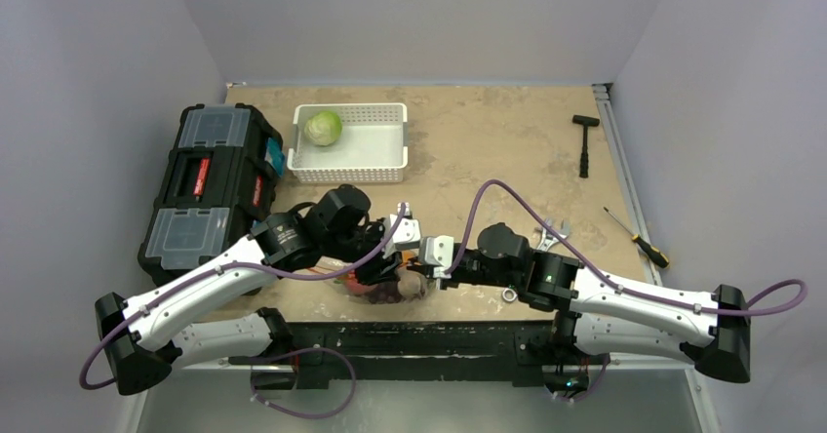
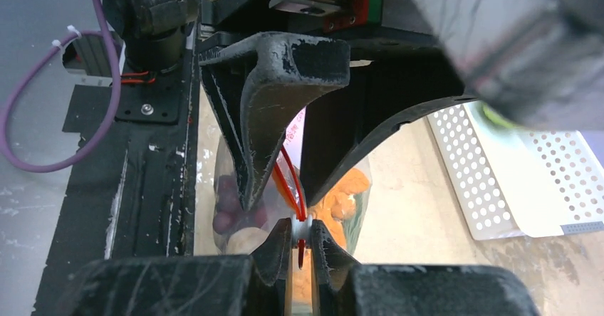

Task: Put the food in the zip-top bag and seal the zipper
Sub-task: Adjust the zipper food storage bag at the center of the board, then zip the zipper food storage bag at the center of the board.

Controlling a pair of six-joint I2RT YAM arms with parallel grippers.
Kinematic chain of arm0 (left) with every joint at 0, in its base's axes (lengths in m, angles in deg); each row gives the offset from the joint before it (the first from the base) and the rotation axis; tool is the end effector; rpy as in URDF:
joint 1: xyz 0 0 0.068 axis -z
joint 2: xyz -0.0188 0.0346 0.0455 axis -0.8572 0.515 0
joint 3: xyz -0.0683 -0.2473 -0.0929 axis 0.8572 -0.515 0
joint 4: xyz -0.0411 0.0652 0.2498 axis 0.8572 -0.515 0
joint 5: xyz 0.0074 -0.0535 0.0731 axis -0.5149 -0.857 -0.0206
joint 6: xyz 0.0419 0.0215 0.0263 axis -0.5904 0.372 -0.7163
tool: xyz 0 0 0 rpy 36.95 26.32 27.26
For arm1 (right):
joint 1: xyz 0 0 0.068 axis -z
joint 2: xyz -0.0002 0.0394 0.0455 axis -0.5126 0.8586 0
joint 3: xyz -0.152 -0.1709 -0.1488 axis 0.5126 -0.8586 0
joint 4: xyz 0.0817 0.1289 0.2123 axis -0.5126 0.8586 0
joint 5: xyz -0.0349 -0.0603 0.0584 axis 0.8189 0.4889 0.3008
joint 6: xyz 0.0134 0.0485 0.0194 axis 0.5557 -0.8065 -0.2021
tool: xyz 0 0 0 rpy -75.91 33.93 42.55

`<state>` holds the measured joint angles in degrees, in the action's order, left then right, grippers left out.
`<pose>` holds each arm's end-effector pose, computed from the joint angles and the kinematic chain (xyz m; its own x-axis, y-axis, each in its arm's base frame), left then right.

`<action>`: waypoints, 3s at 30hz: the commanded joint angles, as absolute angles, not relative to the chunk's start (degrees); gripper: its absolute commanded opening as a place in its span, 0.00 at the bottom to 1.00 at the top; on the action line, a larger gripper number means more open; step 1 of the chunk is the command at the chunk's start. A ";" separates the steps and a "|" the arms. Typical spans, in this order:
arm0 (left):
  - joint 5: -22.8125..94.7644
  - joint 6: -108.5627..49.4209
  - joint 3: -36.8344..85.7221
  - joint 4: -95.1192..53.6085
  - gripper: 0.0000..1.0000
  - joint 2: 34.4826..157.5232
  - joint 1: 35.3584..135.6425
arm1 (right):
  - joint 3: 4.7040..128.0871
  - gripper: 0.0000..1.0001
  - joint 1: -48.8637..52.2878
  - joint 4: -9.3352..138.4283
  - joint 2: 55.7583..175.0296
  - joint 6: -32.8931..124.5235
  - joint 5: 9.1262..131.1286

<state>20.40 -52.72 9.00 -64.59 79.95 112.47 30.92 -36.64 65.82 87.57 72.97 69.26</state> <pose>0.1128 -0.1765 0.3149 -0.2259 0.6129 -0.7572 0.9720 0.1933 -0.1335 0.0793 0.2051 0.2998 0.2438 -0.3094 -0.9191 -0.9424 0.1484 -0.2999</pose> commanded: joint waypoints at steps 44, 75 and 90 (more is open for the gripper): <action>17.92 -52.77 9.24 -61.47 0.00 80.37 112.09 | 38.21 0.25 -41.85 74.87 85.70 80.40 80.66; 10.23 -57.07 5.45 -58.67 0.00 75.69 111.03 | 29.94 0.04 -41.80 56.71 87.44 82.57 69.76; 11.30 -58.11 5.02 -59.59 0.00 74.85 111.03 | 30.79 0.06 -41.91 55.69 87.63 83.88 64.42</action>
